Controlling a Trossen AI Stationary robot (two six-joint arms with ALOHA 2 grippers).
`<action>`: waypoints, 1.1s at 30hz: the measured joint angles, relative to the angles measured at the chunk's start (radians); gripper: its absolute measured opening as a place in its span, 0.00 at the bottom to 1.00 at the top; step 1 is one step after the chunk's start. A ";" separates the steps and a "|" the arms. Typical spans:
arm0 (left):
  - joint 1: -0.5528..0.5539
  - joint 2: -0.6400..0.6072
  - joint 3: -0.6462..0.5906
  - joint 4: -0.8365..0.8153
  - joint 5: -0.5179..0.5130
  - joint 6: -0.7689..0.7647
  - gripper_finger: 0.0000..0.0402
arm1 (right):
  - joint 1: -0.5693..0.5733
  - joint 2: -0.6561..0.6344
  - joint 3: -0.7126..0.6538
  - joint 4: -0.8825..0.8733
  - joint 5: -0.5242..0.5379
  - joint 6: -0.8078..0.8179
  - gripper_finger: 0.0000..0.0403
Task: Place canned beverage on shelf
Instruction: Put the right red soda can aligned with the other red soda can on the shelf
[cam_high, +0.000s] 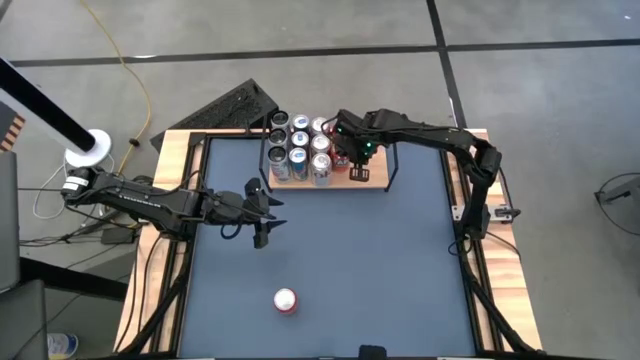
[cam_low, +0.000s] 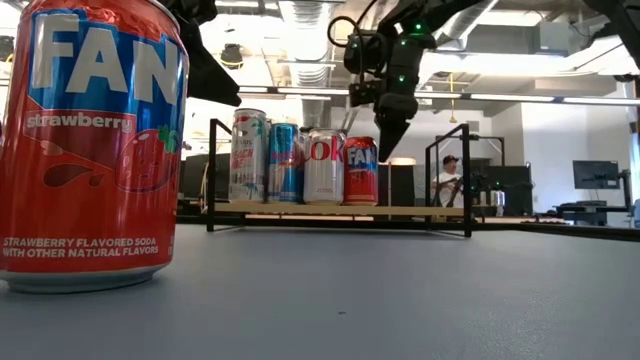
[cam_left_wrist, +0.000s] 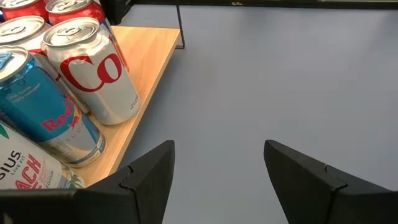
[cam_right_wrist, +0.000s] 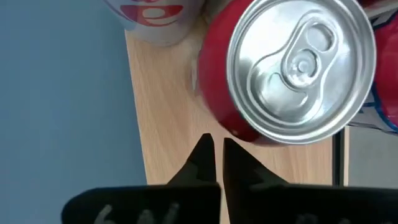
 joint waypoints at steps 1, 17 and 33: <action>0.000 0.000 0.000 0.000 0.000 0.000 0.59 | -0.002 0.000 0.000 0.000 0.000 0.000 0.04; 0.000 0.000 0.000 0.001 0.007 0.013 0.59 | 0.104 -0.049 0.000 -0.181 -0.019 0.075 0.02; 0.000 0.000 0.000 -0.003 0.005 -0.031 0.59 | 0.136 -0.047 0.000 0.112 -0.020 0.006 0.02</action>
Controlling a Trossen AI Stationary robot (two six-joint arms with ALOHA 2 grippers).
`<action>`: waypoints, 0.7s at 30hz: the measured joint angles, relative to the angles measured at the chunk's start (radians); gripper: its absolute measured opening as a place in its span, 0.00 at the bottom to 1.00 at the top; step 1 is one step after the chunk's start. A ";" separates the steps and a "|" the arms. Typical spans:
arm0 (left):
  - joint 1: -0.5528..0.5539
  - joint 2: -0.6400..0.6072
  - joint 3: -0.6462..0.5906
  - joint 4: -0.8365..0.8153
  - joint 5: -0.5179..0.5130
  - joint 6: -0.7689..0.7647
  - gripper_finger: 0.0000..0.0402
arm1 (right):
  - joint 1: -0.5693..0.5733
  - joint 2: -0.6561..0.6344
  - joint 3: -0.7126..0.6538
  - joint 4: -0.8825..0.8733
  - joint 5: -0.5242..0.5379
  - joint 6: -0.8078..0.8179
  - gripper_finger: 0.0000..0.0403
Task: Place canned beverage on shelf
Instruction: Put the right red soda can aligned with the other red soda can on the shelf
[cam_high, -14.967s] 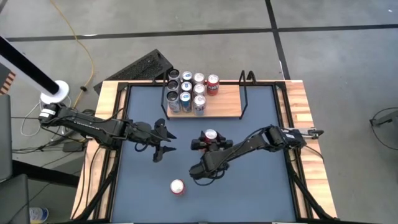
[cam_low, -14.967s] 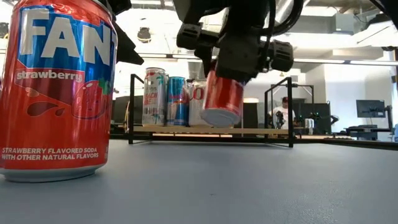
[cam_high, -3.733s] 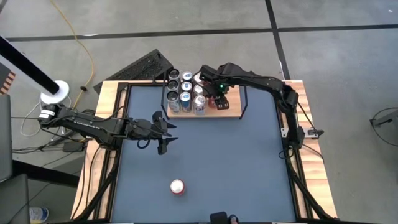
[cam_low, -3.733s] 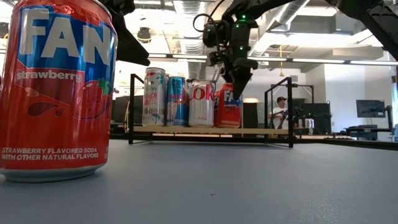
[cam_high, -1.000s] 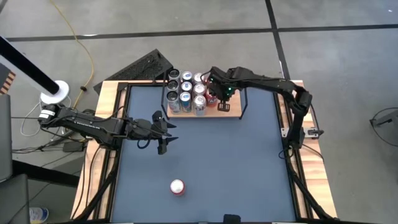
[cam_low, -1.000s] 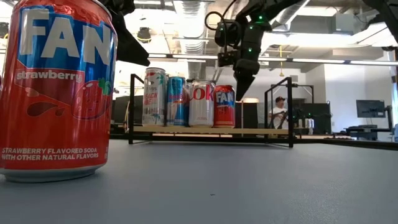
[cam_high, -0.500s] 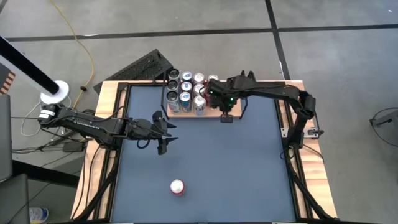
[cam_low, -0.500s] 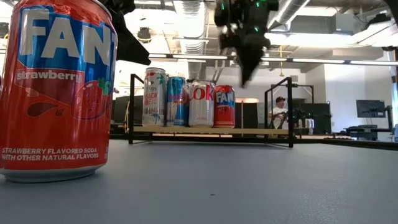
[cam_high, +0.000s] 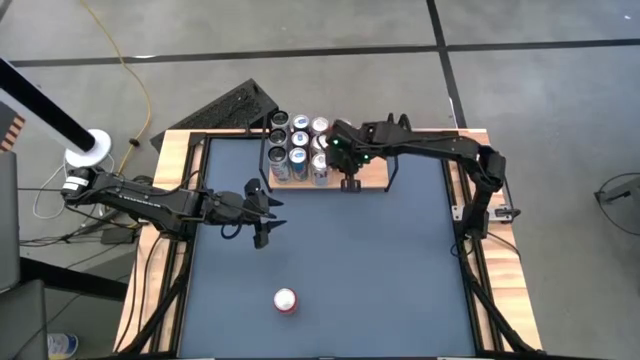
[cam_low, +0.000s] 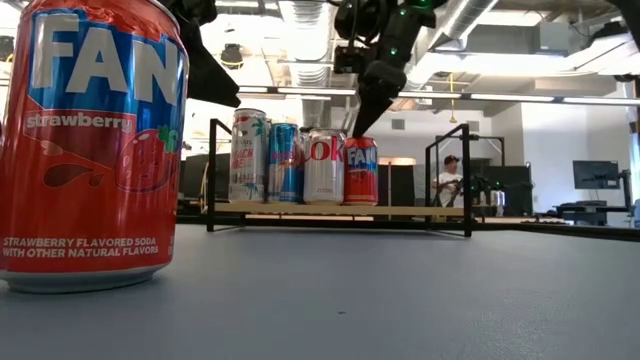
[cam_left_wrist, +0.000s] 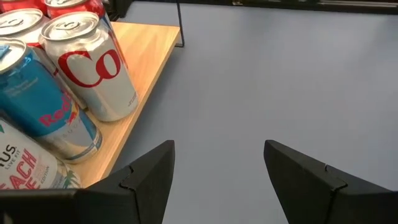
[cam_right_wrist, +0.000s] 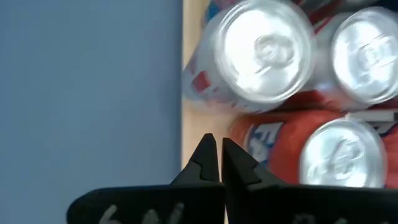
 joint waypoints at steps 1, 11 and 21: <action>0.000 0.000 0.000 -0.001 -0.001 0.000 0.59 | -0.002 0.000 0.000 0.010 0.000 -0.004 0.02; 0.000 0.000 0.000 -0.001 0.000 0.000 0.59 | -0.054 0.000 0.000 0.023 0.005 0.002 0.02; 0.000 0.000 0.000 -0.002 0.000 -0.001 0.59 | -0.063 0.000 0.000 0.019 0.091 0.028 0.02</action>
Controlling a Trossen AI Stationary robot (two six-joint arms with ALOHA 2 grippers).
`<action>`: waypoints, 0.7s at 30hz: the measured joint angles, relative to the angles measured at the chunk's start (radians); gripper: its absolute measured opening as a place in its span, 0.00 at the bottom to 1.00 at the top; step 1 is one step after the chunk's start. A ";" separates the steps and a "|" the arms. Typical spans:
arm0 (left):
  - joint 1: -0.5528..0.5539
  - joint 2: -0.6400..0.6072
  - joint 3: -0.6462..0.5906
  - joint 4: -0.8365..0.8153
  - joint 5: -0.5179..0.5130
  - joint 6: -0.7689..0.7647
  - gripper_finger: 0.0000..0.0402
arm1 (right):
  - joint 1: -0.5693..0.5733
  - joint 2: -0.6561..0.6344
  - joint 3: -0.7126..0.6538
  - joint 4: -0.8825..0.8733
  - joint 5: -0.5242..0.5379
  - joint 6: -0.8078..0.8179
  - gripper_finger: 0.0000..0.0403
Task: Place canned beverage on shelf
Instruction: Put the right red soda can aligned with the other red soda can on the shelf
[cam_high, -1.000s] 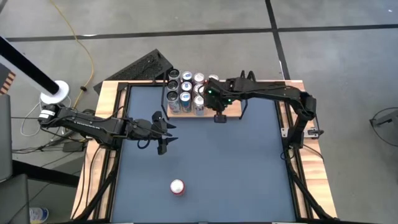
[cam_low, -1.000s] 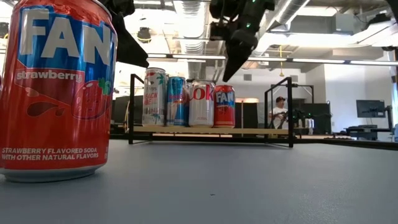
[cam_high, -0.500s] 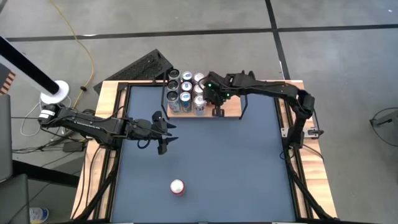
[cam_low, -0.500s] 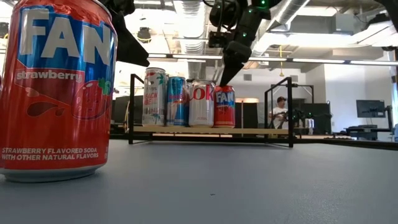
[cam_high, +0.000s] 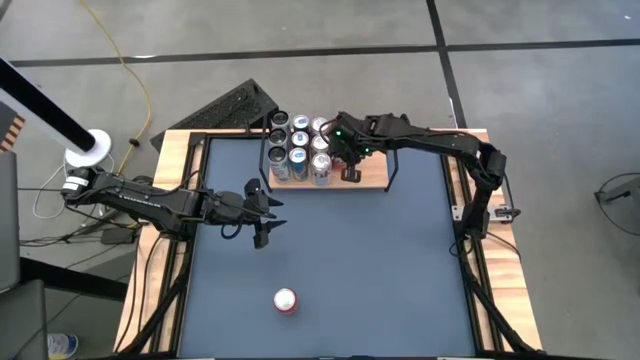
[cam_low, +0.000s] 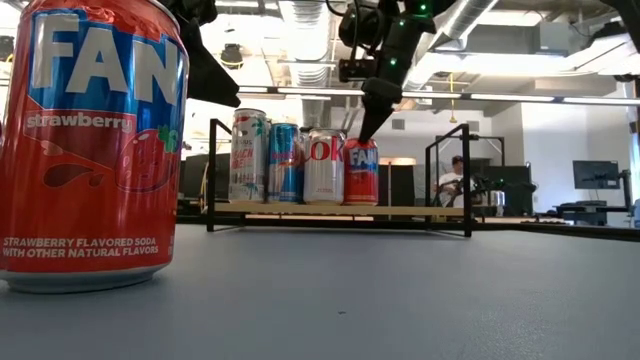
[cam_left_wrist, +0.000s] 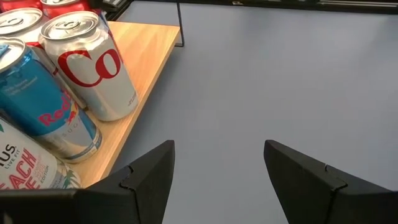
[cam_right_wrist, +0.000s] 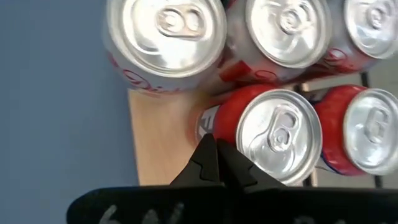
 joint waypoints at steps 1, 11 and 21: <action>0.000 0.000 0.000 0.000 0.000 0.000 0.59 | 0.000 0.000 0.000 -0.001 0.011 0.002 0.02; 0.000 0.000 0.000 0.000 0.000 -0.004 0.59 | 0.034 0.000 0.000 0.023 0.014 -0.014 0.02; 0.000 0.000 0.000 0.000 0.000 -0.005 0.59 | 0.017 0.000 0.000 0.034 0.008 -0.031 0.02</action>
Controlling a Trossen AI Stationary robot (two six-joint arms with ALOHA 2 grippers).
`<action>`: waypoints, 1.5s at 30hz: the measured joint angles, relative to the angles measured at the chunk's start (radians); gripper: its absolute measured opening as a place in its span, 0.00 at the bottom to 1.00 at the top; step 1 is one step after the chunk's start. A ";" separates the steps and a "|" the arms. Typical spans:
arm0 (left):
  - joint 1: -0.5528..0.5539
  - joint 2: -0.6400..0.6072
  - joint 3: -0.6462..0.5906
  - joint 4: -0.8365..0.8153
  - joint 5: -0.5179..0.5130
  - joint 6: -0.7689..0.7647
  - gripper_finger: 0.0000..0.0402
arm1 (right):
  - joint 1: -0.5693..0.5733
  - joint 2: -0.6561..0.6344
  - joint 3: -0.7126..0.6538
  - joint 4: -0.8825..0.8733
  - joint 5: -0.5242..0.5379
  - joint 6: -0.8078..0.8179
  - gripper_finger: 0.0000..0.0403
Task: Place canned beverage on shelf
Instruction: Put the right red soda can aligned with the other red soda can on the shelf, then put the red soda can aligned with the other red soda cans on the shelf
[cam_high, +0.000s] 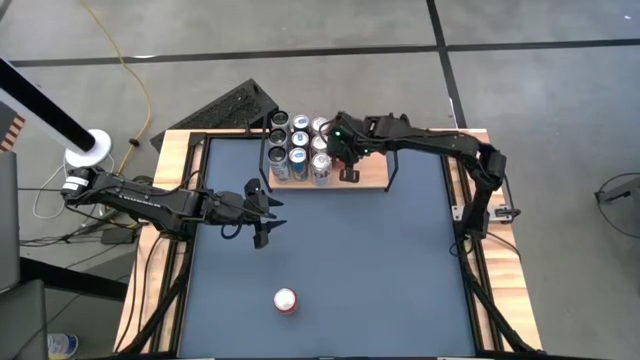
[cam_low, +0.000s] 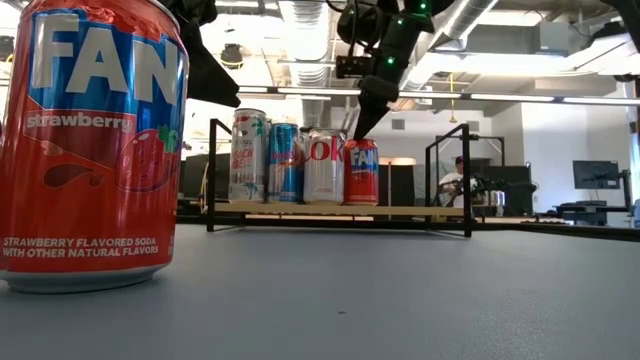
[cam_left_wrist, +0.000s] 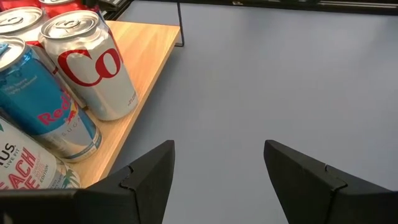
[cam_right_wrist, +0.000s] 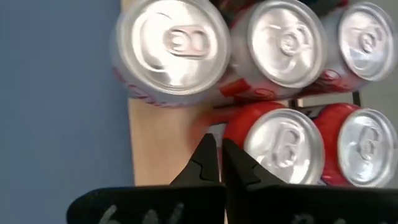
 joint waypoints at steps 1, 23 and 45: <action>0.000 0.000 0.000 0.000 0.000 0.000 0.59 | -0.002 0.000 0.000 0.004 0.001 0.001 0.02; 0.000 0.000 0.000 -0.001 0.000 0.010 0.59 | -0.004 -0.036 0.000 0.061 0.104 -0.002 0.00; 0.000 0.000 0.000 0.000 -0.001 0.007 0.59 | -0.035 -0.035 0.000 -0.021 0.121 0.006 0.00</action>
